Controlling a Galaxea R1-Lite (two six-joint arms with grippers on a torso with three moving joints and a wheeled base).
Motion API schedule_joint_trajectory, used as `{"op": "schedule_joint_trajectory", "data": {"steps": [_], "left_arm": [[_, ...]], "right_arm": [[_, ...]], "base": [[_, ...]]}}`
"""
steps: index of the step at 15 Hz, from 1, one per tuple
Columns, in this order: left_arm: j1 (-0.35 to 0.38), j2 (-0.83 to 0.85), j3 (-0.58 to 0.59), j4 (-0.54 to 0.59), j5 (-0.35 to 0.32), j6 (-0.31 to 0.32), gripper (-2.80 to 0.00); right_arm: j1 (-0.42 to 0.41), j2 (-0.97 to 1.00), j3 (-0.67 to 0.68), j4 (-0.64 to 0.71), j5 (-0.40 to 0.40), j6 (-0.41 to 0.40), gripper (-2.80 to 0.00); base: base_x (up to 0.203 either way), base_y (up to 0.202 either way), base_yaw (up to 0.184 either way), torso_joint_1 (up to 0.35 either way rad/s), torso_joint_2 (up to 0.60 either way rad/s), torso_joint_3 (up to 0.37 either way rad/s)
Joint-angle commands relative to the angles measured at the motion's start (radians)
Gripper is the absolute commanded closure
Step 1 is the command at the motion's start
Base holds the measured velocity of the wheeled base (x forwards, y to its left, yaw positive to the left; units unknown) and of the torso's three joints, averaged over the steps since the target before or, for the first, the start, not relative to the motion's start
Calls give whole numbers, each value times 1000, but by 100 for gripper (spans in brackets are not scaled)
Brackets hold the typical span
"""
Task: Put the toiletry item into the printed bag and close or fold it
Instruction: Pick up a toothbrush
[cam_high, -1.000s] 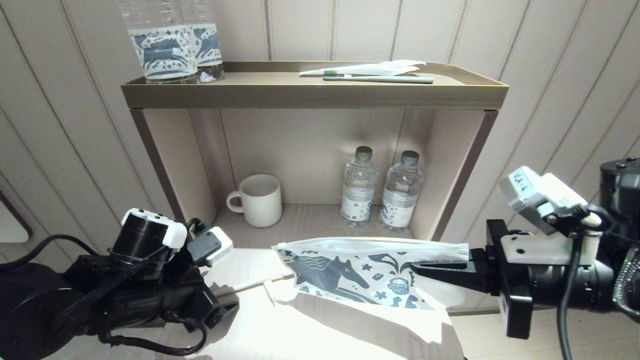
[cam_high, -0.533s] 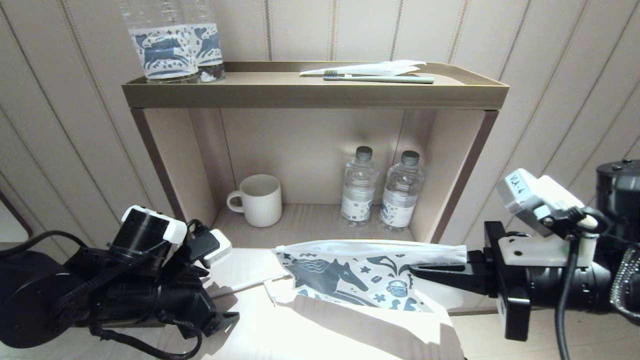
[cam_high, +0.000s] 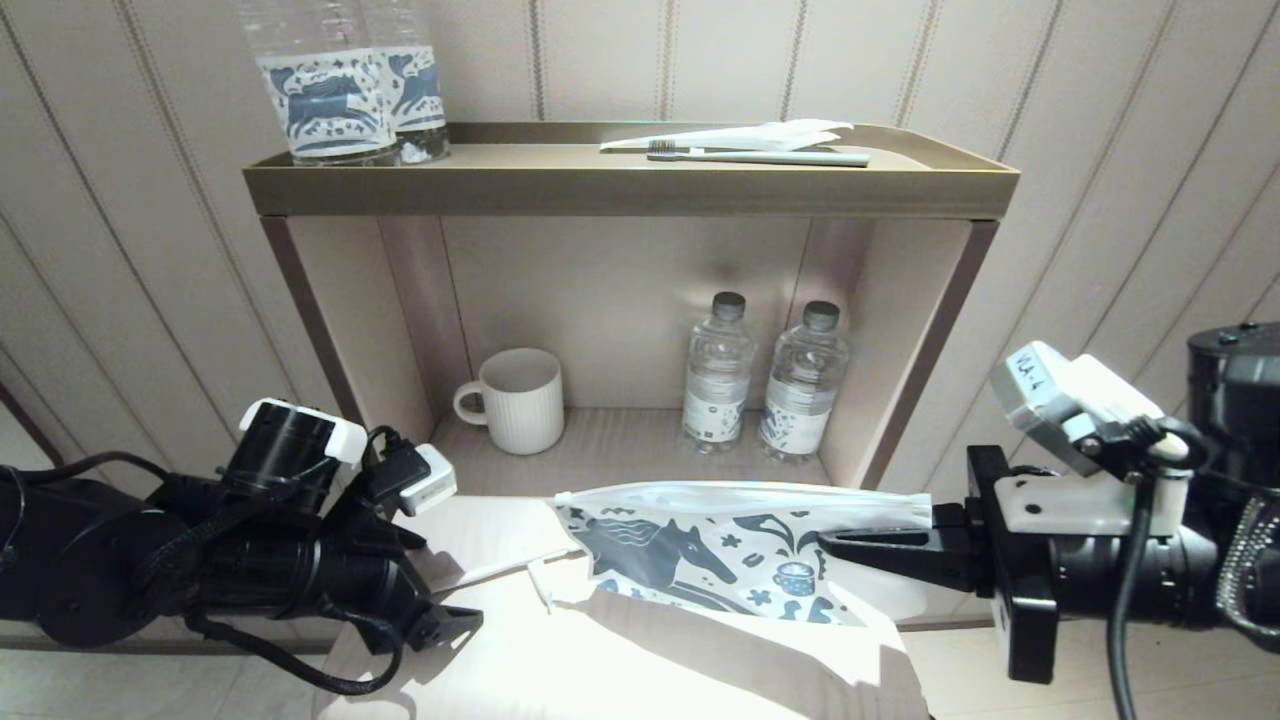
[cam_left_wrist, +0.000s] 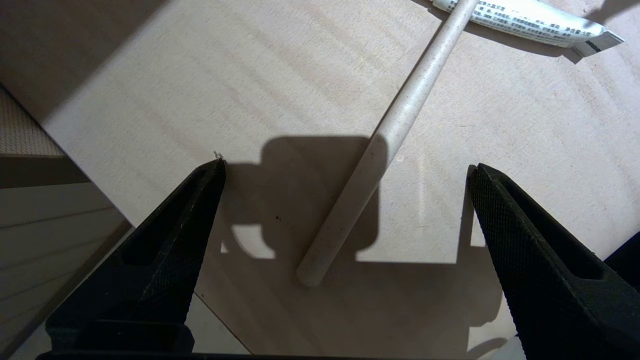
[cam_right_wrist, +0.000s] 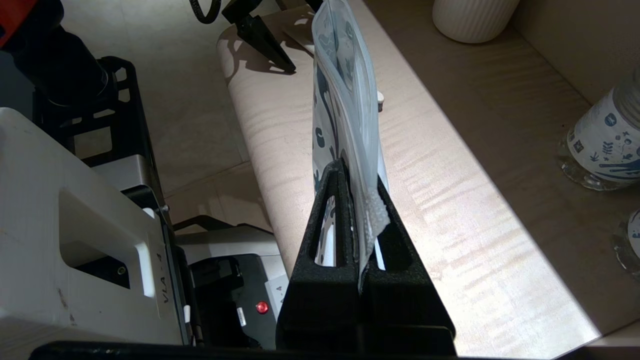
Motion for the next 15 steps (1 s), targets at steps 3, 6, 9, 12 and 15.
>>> {"op": "schedule_joint_trajectory", "data": {"steps": [3,6,9,12,15], "left_arm": [[7,-14,21,1,-10,9,0],[7,-30,25,1,-55,15,0],[5,-37,26,0,-66,19,0],[5,-98,36,0,-68,19,0],[4,-185,21,-1,-71,12,0]], "right_arm": [[0,2,0,-2,4,-2,0],[0,6,-1,-4,4,-2,0],[0,6,-1,-4,4,-2,0],[0,7,0,-4,4,-2,0],[0,5,0,-4,4,-2,0]], "base": [[0,0,0,0,0,0],[0,0,0,0,0,0],[0,0,0,0,0,0],[0,0,0,0,0,0],[0,0,0,0,0,0]]}}
